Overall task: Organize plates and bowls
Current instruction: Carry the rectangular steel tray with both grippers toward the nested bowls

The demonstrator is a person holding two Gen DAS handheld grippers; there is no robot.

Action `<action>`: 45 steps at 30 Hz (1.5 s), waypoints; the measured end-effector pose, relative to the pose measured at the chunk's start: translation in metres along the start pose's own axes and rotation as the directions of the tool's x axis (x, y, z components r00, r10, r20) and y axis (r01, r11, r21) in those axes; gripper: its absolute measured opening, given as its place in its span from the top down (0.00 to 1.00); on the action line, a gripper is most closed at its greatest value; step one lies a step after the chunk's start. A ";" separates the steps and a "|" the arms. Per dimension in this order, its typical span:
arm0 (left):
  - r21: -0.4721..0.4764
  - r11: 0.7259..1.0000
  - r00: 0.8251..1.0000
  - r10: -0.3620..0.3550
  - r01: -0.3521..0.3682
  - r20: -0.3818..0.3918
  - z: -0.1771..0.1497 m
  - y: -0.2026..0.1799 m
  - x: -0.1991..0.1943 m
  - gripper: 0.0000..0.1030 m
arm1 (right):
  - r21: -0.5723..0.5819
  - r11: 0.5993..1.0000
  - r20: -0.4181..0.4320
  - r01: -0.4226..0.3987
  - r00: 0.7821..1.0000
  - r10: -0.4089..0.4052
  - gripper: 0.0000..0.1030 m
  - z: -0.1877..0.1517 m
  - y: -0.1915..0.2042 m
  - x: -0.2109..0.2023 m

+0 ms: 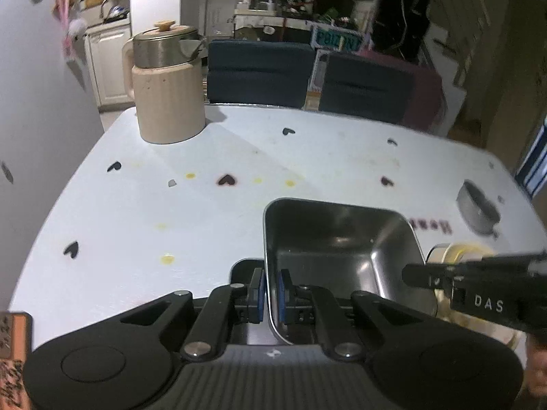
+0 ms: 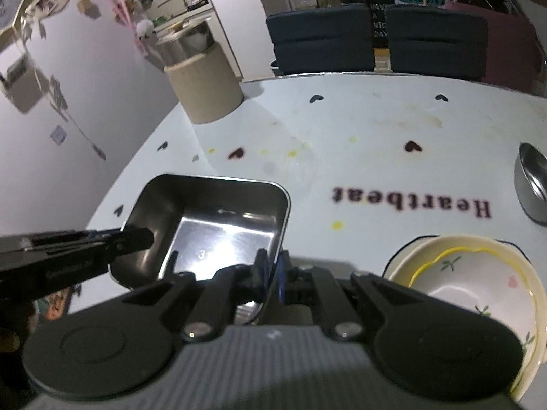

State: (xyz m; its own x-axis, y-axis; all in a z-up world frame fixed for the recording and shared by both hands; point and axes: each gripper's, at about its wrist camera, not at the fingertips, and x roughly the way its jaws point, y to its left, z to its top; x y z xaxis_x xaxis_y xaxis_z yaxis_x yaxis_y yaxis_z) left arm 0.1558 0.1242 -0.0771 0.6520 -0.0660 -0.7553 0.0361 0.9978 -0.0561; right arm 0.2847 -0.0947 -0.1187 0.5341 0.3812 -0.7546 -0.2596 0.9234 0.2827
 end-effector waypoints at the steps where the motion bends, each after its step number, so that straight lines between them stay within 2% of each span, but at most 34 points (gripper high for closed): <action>1: 0.017 1.000 1.000 0.009 -0.009 -0.003 -0.001 -0.001 0.000 0.92 | -0.015 1.000 -0.004 0.009 1.000 -0.009 0.93 0.001 0.005 0.004; 4: 0.061 0.997 0.999 0.037 -0.035 -0.019 -0.007 0.000 0.004 0.96 | -0.053 0.998 -0.019 0.027 0.999 -0.028 0.93 -0.004 0.012 0.009; 14: 0.119 0.989 0.994 0.093 -0.086 -0.057 -0.017 0.007 0.016 0.96 | -0.079 0.997 -0.068 0.017 0.997 -0.022 0.93 0.001 0.032 0.037; 19: 0.112 0.991 0.995 0.082 -0.075 -0.057 -0.017 0.010 0.018 0.94 | -0.119 0.992 -0.062 0.036 0.997 -0.044 0.92 0.002 0.038 0.041; 27: 0.120 0.990 0.994 0.078 -0.068 -0.075 -0.017 0.009 0.025 0.93 | -0.120 0.992 -0.083 0.047 0.995 -0.057 0.92 0.001 0.036 0.046; 45: 0.162 0.982 0.989 0.111 -0.094 -0.101 -0.019 0.007 0.039 0.86 | -0.129 0.989 -0.123 0.075 0.988 -0.091 0.91 0.006 0.046 0.065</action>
State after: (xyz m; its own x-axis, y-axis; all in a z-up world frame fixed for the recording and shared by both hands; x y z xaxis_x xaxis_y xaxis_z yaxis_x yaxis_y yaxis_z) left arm 0.1676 0.1281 -0.1193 0.5719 0.0448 -0.8191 0.0972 0.9878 0.1220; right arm 0.3121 -0.0270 -0.1507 0.4523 0.2870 -0.8444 -0.3200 0.9360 0.1467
